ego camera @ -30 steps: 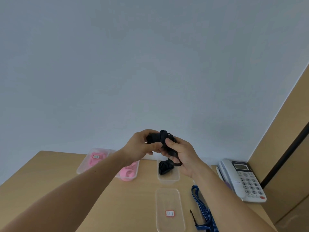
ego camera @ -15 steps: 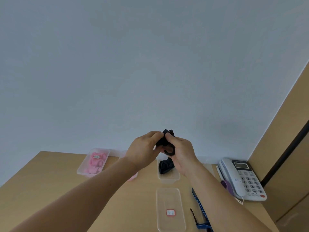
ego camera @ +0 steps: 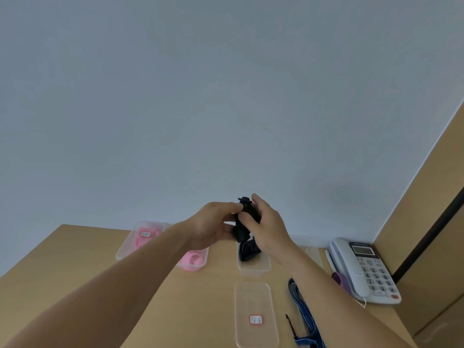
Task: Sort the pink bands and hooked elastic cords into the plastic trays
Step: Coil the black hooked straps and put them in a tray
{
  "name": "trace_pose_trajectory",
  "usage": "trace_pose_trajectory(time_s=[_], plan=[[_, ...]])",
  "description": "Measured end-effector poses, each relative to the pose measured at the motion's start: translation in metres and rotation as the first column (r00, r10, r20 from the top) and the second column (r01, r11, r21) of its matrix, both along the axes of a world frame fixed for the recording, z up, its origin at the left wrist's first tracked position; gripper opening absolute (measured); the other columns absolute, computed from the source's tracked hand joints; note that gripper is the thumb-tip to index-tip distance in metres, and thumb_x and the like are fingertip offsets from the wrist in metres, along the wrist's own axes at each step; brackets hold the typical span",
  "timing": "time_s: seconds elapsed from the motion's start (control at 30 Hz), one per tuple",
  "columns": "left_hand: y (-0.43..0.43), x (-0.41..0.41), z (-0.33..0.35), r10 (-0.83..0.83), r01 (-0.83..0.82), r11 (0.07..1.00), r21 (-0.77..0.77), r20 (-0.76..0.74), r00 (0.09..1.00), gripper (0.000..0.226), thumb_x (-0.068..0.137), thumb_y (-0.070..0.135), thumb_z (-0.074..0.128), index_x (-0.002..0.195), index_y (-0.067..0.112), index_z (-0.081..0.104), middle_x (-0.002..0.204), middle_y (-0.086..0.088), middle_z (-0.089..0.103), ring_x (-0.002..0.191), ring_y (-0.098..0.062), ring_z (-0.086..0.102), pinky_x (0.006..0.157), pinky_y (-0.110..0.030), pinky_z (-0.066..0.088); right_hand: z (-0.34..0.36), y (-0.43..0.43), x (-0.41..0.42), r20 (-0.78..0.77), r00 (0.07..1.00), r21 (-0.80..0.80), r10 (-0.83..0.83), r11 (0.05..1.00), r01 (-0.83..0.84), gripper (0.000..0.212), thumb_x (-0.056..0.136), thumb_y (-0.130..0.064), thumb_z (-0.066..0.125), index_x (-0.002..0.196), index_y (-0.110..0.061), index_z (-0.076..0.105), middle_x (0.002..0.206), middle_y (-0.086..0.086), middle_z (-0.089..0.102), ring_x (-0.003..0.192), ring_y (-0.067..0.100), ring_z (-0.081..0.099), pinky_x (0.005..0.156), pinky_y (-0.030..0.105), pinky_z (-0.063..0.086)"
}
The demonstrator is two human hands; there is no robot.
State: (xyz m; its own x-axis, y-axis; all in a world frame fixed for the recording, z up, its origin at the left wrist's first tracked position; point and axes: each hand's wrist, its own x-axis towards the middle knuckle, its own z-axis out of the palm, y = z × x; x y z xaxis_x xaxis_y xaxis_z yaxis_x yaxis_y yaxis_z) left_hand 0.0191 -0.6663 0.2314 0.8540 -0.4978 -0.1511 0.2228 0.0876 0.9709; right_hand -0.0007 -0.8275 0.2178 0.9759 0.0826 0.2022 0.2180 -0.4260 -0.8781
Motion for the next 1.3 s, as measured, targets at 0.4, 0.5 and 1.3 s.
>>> trace_pose_trajectory(time_s=[0.4,0.5,1.3], plan=[[-0.005,0.003,-0.022,0.335,-0.355,0.925,-0.136,-0.151,0.930,0.012,0.094,0.003,0.053,0.103,-0.003,0.059,0.082,-0.014,0.073,0.065,-0.030,0.071,0.058,-0.042,0.058,-0.033,0.031,0.002,0.054,0.979,-0.176,-0.196,0.963,0.202,0.044,0.093,-0.033,0.060,0.131,-0.016,0.046,0.115,-0.001,0.063,0.100,0.022,0.060,0.081,0.036,0.051],[-0.001,0.007,-0.025,0.376,-0.401,0.904,-0.148,-0.170,0.911,0.018,0.095,0.002,0.053,0.112,-0.005,0.054,0.098,-0.022,0.066,0.074,-0.034,0.070,0.060,-0.045,0.057,-0.036,0.034,0.000,0.177,0.952,-0.413,-0.250,0.859,0.303,0.028,0.087,-0.042,0.063,0.103,-0.020,0.055,0.078,-0.008,0.053,0.076,0.019,0.049,0.059,0.029,0.034],[-0.021,0.080,-0.111,0.023,-0.240,0.828,0.506,0.396,0.918,0.049,0.091,0.030,0.062,0.138,0.032,0.049,0.136,0.004,0.050,0.106,-0.012,0.061,0.088,-0.024,0.044,-0.098,-0.055,0.049,-0.050,0.966,-0.390,-0.252,0.896,0.214,0.022,0.079,-0.033,0.075,0.100,-0.029,0.070,0.077,-0.011,0.067,0.073,0.003,0.059,0.065,0.019,0.047]])
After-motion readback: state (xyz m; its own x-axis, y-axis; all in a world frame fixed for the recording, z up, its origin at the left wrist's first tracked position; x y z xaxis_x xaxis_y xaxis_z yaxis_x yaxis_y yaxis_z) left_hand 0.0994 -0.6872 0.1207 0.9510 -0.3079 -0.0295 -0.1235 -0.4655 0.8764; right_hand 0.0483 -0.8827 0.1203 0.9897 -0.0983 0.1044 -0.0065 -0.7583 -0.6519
